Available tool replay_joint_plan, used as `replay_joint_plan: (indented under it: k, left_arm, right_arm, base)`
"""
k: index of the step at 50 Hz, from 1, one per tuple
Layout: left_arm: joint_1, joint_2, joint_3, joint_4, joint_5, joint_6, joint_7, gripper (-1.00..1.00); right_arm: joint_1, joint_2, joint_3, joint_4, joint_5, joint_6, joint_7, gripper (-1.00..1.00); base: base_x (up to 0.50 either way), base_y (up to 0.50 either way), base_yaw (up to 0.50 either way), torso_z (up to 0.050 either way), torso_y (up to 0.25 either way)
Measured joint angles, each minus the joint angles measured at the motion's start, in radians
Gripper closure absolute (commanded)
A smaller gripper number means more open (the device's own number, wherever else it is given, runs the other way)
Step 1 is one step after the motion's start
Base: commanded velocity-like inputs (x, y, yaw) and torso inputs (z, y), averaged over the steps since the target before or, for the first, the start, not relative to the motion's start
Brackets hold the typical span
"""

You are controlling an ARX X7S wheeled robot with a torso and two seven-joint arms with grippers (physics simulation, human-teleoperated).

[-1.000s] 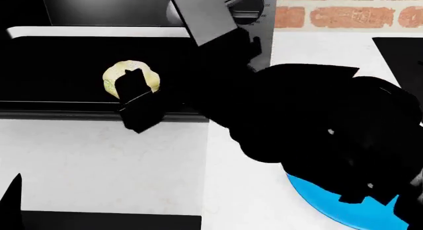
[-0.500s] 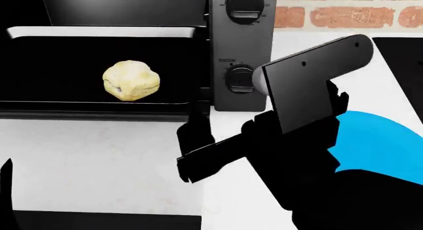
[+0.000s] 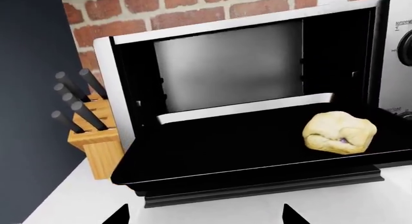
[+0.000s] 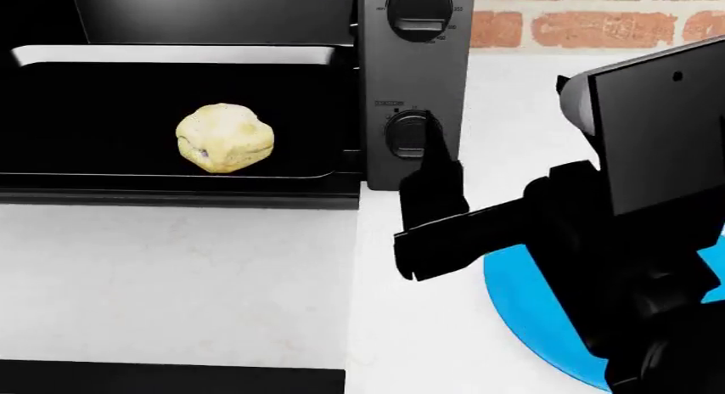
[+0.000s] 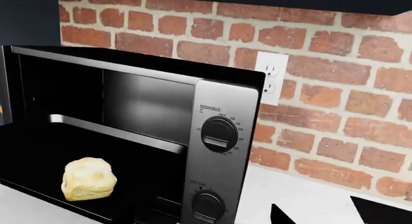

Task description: Place the scone on the tray of the toaster oven.

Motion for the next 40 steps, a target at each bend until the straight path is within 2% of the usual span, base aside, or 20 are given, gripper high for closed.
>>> replay_joint_plan:
  k: [15, 40]
  left_arm:
    - [-0.183, -0.051, 0.003, -0.027, -0.143, -0.103, -0.074, -1.0]
    - [-0.444, -0.121, 0.081, -0.148, -0.199, -0.167, -0.085, -1.0]
  right_arm:
    - [0.077, 0.06, 0.042, -0.015, 0.023, 0.055, 0.02, -1.0]
    - [0.215, 0.175, 0.129, -0.057, 0.061, 0.162, 0.128, -1.0]
  base:
    - [0.0, 0.0, 0.0, 0.0, 0.0]
    - [0.0, 0.0, 0.0, 0.0, 0.0]
